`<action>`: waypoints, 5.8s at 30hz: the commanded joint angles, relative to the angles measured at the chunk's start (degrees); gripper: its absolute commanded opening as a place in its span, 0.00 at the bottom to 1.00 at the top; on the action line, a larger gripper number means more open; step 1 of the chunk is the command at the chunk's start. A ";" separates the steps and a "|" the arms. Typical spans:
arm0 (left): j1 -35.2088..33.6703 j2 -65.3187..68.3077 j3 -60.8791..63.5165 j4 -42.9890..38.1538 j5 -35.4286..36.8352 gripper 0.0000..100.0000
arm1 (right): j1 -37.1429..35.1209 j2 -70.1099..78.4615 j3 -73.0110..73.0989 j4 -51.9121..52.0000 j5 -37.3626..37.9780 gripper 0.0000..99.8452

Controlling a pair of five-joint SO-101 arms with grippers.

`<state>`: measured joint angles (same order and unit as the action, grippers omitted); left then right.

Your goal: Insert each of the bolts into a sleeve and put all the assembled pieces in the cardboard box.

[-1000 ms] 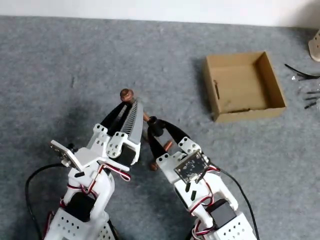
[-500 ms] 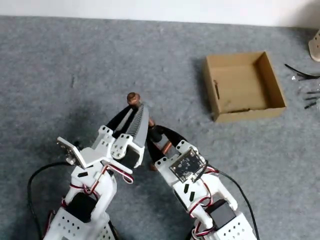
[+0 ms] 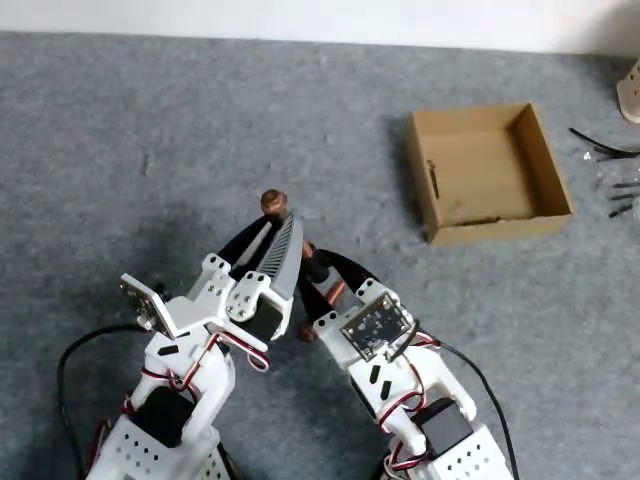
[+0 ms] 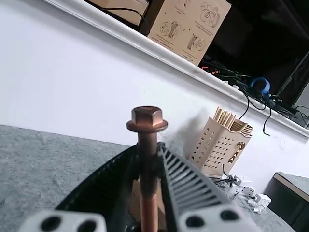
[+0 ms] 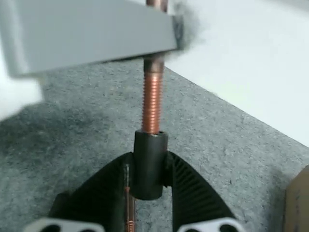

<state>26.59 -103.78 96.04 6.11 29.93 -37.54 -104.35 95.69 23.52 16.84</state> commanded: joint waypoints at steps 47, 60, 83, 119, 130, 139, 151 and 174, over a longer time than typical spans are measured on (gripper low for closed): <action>4.26 4.70 1.45 2.64 0.09 0.01 | -1.63 -1.10 -5.76 -4.18 0.44 0.00; 4.44 4.62 1.45 2.73 0.09 0.01 | -1.80 -1.10 -7.08 -4.44 0.44 0.00; -3.03 4.00 -1.01 4.48 -1.93 0.25 | 4.44 -1.01 -4.00 -4.35 0.18 0.00; -16.22 4.62 1.36 4.75 5.89 0.25 | 13.14 -0.92 7.34 -17.19 -0.18 0.00; -16.22 4.62 1.45 10.11 5.80 0.25 | 25.54 7.96 -1.36 -18.24 -8.35 0.01; -16.22 4.70 1.45 10.90 5.80 0.25 | 31.60 51.38 -26.24 -28.62 -8.79 0.01; -16.31 4.70 1.45 10.90 5.80 0.25 | 44.88 102.02 -56.22 -29.32 -27.78 0.01; -16.31 4.70 1.45 10.90 5.80 0.25 | 45.32 115.65 -64.22 -29.14 -27.78 0.20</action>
<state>11.03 -99.30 96.22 17.01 36.26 7.38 12.31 33.71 -3.91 -10.42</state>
